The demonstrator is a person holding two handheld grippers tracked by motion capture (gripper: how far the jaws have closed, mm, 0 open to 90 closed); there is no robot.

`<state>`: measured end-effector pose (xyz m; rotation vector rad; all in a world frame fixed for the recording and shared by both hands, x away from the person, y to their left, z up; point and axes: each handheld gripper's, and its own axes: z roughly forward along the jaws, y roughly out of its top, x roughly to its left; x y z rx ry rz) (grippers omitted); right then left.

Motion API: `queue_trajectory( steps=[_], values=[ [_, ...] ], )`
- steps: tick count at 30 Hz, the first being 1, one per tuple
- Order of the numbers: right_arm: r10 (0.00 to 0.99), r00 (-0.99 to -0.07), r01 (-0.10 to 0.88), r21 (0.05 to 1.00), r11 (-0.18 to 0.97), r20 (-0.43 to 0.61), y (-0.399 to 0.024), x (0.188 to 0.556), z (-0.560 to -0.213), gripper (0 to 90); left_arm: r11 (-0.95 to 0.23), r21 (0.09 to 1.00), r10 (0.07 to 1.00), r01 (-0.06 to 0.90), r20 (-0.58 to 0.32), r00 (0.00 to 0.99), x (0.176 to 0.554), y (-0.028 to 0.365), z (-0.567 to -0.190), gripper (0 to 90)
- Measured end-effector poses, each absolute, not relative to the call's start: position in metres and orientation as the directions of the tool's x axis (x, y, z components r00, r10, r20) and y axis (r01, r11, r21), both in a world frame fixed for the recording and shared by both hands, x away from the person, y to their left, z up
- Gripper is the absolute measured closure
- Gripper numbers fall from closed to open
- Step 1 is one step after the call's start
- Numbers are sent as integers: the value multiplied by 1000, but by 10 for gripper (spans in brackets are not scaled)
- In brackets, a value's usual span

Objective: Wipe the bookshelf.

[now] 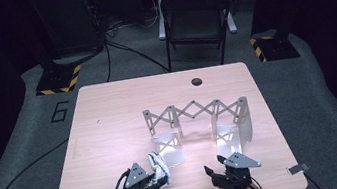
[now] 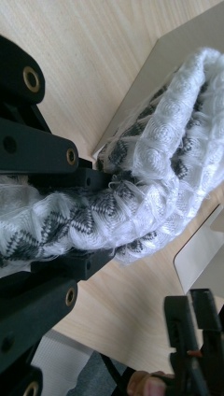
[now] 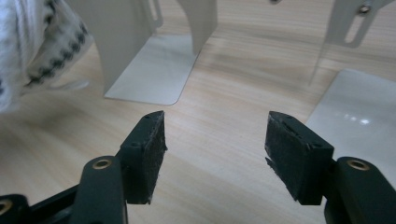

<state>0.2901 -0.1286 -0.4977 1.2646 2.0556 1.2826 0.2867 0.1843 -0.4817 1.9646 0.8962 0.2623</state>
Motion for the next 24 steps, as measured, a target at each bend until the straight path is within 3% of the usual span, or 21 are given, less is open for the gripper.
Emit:
queue_trajectory(
  steps=[7, 11, 15, 24],
  values=[
    [881, -458, 476, 870, 128, 120, -130, 298, -488, 386, -328, 809, 671, 488, -164, 723, 288, 175, -488, 686],
    [876, -464, 469, 875, 121, 128, -132, 299, -481, 386, -377, 809, 656, 451, -110, 746, 286, 168, -488, 686],
    [878, -465, 425, 899, 108, 115, -141, 293, -466, 407, -319, 815, 711, 483, -132, 691, 299, 177, -489, 686],
    [914, -393, 436, 896, 87, 102, -143, 301, -470, 419, -266, 819, 775, 509, -132, 618, 312, 195, -488, 685]
  ],
)
